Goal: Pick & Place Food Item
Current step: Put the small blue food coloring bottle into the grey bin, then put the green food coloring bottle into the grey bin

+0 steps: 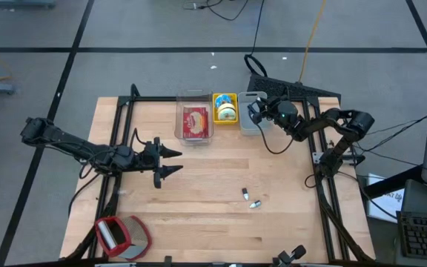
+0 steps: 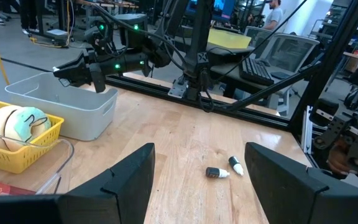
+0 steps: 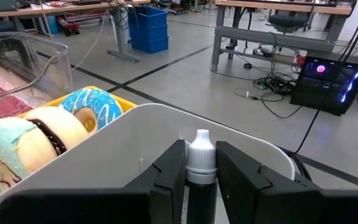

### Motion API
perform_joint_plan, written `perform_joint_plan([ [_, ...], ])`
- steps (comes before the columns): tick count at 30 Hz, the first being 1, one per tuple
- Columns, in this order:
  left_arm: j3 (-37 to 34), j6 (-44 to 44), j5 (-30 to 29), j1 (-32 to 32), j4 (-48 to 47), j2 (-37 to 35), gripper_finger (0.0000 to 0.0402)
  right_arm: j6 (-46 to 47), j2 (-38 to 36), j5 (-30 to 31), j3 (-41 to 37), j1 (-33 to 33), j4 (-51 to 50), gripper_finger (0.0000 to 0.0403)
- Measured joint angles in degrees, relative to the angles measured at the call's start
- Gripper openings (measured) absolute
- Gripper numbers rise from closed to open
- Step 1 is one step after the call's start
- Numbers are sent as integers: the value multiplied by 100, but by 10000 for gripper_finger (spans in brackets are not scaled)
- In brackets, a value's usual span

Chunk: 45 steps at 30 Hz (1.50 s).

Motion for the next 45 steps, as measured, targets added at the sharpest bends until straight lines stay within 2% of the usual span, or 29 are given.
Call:
perform_joint_plan([
  [7, 0, 0, -1, 1, 0, 0, 253, 17, 0, -15, -2, 0, -2, 76],
  [21, 0, 0, -1, 1, 0, -1, 253, 19, -2, -7, -2, 0, -162, 149],
  [34, 0, 0, -1, 0, 0, -1, 253, 21, -9, -15, -2, 19, -131, 159],
  [39, 0, 0, -1, 0, 0, 1, 253, 26, -337, -370, -6, 365, -89, 168],
  [45, 0, 0, -1, 0, 0, -1, 253, -7, -1042, -1131, -6, 1105, -409, 167],
])
